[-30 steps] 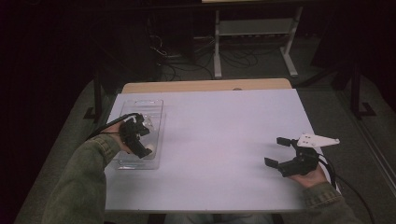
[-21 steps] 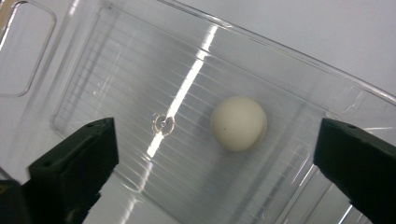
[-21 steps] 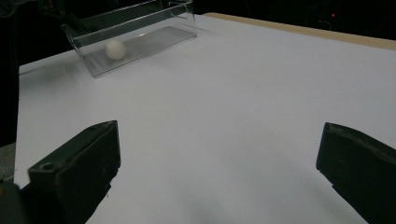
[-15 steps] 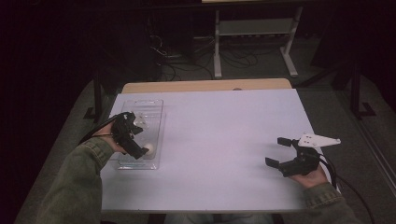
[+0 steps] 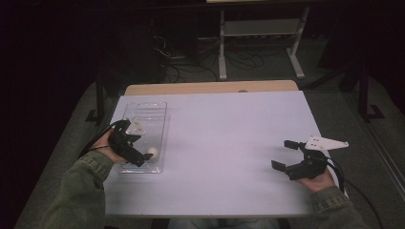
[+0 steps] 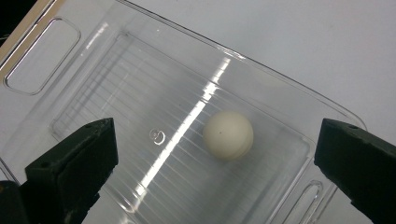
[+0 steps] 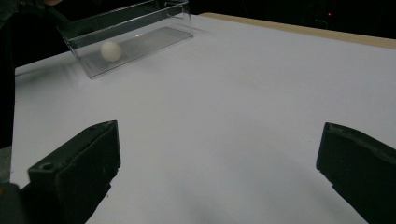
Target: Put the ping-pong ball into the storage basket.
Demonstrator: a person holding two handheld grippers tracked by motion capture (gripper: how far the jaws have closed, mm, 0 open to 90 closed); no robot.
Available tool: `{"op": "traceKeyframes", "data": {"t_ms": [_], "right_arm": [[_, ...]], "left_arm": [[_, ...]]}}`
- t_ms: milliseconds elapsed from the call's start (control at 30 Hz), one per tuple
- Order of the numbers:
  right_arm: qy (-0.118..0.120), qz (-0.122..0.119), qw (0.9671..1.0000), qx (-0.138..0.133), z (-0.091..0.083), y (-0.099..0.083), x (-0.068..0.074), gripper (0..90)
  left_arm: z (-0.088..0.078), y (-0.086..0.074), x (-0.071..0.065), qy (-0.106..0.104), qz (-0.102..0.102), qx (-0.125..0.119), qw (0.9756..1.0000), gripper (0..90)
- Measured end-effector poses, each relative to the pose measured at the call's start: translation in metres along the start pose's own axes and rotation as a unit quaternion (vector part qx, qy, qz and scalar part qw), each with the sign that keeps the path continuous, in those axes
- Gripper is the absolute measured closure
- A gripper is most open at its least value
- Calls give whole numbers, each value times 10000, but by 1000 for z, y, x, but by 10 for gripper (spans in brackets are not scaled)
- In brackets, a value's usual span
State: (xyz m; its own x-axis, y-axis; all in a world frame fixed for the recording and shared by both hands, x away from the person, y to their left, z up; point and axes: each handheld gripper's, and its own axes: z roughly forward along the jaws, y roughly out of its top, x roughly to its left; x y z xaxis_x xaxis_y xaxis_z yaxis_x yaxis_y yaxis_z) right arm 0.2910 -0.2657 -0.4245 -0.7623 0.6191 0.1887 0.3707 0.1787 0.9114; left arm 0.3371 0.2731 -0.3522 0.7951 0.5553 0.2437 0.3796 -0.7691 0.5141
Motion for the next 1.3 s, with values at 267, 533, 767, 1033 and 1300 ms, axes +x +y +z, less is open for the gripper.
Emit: {"op": "traceKeyframes", "data": {"t_ms": [267,533,767,1033,1300], "right_arm": [[-5,5,10000,8,0,0,0,0],[-7,3,10000,15,0,0,0,0],[-7,-1,10000,18,1,0,0,0],[1,0,10000,17,1,0,0,0],[-6,-6,10000,-4,0,0,0,0]], "left_arm": [[-5,-11,0,145,-281,-404,9987,0],[-6,-21,-5,19,-491,-709,9963,0],[-11,-29,-9,-121,-670,-1072,9919,0],[-16,-38,-17,-301,-793,-1456,9857,0],[-13,-49,-24,-446,-925,-1692,9802,0]]}}
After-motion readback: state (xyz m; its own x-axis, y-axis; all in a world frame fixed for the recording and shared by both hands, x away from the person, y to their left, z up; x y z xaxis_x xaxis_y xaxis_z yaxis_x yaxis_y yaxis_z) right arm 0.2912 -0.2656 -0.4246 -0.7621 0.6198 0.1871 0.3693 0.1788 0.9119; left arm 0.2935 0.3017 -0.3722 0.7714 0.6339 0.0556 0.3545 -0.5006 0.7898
